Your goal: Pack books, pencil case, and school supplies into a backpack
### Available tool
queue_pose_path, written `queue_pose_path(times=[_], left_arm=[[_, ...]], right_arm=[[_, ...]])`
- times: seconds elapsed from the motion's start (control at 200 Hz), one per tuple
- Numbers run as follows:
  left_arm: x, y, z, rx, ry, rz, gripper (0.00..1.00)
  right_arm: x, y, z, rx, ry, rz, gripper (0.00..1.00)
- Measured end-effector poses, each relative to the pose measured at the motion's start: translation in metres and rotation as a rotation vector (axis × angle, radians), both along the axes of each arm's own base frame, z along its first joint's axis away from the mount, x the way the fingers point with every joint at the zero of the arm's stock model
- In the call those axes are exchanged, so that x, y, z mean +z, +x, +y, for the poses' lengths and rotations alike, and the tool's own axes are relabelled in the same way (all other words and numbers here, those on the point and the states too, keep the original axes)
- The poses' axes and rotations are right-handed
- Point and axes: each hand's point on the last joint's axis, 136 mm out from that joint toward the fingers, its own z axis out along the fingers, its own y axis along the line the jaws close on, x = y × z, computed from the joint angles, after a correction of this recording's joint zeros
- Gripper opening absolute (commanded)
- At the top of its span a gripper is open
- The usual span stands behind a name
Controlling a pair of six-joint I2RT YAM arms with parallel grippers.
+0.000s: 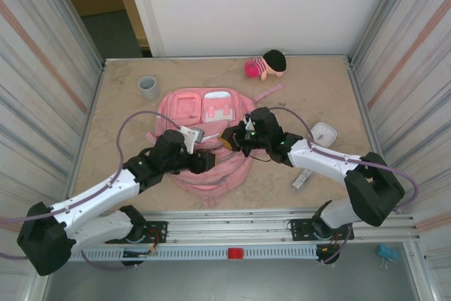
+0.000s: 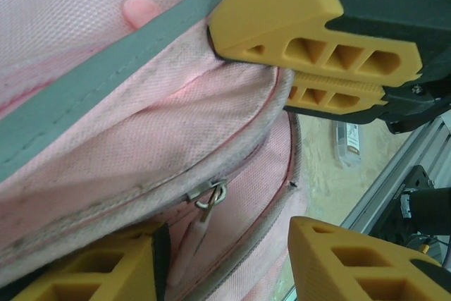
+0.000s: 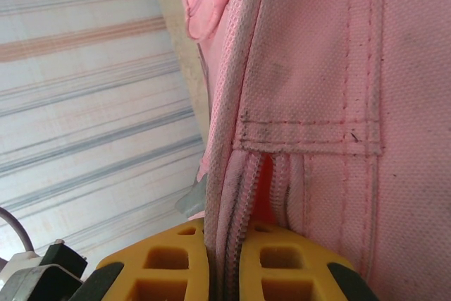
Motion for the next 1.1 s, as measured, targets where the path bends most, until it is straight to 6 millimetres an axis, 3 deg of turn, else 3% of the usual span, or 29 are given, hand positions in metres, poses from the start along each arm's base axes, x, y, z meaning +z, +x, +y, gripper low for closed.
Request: queue_pose_path(times=[0.15,0.336,0.441,0.581,0.847,0.917,1.097], left_arm=[[-0.002,0.004,0.002,0.024,0.020,-0.004,0.39],[-0.007,0.010,0.010,0.074,0.076,-0.003,0.13],[-0.004,0.013,0.013,0.090,0.103,-0.005,0.05],[-0.002,0.012,0.020,0.111,0.139,-0.007,0.01],[-0.005,0.001,0.066,0.212,0.189,-0.044,0.00],[-0.007,0.000,0.075,0.227,0.198,-0.051,0.00],[-0.004,0.005,0.078,0.197,0.177,-0.072,0.00]], right_arm=[[0.001,0.000,0.000,0.000,0.001,-0.001,0.00],[0.001,0.000,0.000,0.001,0.001,-0.002,0.00],[0.001,0.000,0.000,0.011,-0.003,-0.013,0.00],[0.000,0.004,-0.008,0.029,-0.003,-0.011,0.00],[-0.002,0.019,-0.050,0.036,-0.023,0.006,0.00],[-0.002,0.020,-0.060,0.036,-0.033,0.005,0.06],[0.011,0.018,-0.080,0.058,-0.080,-0.097,0.41]])
